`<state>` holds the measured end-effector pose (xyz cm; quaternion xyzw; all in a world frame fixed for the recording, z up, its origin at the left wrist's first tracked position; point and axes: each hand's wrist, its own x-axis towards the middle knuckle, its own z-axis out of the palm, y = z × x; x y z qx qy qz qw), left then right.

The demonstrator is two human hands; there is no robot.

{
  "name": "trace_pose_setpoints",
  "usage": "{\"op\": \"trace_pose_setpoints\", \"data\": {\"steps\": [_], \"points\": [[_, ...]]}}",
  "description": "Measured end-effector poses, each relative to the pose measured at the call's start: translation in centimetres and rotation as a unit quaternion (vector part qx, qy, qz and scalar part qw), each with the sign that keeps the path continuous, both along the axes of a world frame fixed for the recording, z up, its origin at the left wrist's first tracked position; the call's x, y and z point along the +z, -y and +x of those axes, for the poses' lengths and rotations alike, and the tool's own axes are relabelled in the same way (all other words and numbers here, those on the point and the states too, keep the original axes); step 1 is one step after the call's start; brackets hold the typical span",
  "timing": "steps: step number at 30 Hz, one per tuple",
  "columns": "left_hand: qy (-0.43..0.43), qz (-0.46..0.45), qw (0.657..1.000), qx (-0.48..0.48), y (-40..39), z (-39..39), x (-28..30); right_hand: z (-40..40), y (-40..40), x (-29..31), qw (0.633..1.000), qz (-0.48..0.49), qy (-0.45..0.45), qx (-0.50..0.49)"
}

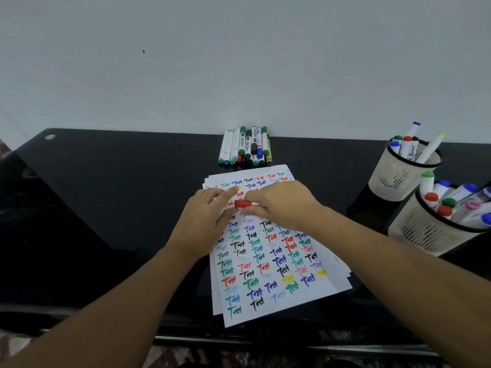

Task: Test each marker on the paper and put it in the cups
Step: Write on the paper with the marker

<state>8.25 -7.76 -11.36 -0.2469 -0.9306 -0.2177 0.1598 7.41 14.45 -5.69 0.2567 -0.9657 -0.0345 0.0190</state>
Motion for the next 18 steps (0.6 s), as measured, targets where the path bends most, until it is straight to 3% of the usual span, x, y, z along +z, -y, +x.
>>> {"op": "trace_pose_setpoints", "data": {"steps": [5,11,16,18], "points": [[-0.012,-0.002,1.0,-0.016,0.1,0.1,0.0,0.3,0.1,-0.2,1.0,-0.023,0.008,-0.011],[0.041,0.005,0.999,0.033,0.0,-0.5,-0.2,1.1,-1.9,0.6,0.954,-0.266,0.088,-0.107],[0.084,-0.003,0.995,0.058,-0.2,-0.5,0.0,0.8,-4.0,-0.3,0.807,-0.521,0.17,-0.219],[0.093,-0.015,0.994,0.047,-0.3,-0.4,0.2,0.9,-4.6,-0.6,0.782,-0.551,0.185,-0.226]]}}
